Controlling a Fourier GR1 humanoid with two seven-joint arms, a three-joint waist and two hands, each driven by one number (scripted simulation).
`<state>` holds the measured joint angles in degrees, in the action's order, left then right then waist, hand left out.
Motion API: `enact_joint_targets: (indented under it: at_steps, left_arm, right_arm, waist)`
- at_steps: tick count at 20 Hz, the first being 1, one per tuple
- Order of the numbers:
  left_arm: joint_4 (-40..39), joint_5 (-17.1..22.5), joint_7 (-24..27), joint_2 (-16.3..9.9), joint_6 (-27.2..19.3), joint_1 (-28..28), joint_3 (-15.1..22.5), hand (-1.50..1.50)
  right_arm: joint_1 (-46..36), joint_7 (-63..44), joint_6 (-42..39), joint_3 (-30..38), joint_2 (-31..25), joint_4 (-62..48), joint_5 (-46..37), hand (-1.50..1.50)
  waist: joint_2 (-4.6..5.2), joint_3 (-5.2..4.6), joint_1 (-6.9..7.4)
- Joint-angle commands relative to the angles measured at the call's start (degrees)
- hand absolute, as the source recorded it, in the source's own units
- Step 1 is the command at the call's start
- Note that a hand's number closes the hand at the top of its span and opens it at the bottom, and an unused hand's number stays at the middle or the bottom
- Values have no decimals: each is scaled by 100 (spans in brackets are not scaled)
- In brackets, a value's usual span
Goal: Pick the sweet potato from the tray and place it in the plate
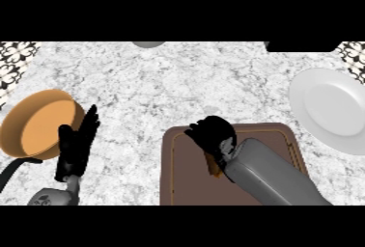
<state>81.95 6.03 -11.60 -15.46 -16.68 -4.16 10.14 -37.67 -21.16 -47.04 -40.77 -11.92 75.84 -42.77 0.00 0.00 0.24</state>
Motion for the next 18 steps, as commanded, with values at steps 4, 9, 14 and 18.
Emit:
enact_joint_targets:
  at_steps: [4,9,14,18]
  left_arm:
    - [37,-279,-75,262,78,18,-45,0]
    - [161,-360,-50,284,164,224,-131,0]
    - [344,-457,-133,300,313,360,-321,0]
    - [107,-547,-253,402,264,-47,-332,0]
  right_arm:
    - [133,492,46,217,216,-449,-671,-150]
    - [546,874,559,66,119,-662,-1163,-150]
    - [468,983,155,471,360,-706,-1476,-150]
    - [335,1587,866,51,486,-1309,-1859,150]
  waist:
    - [2,1,4]
    - [0,1,2]
    - [-3,0,2]
    - [7,2,12]
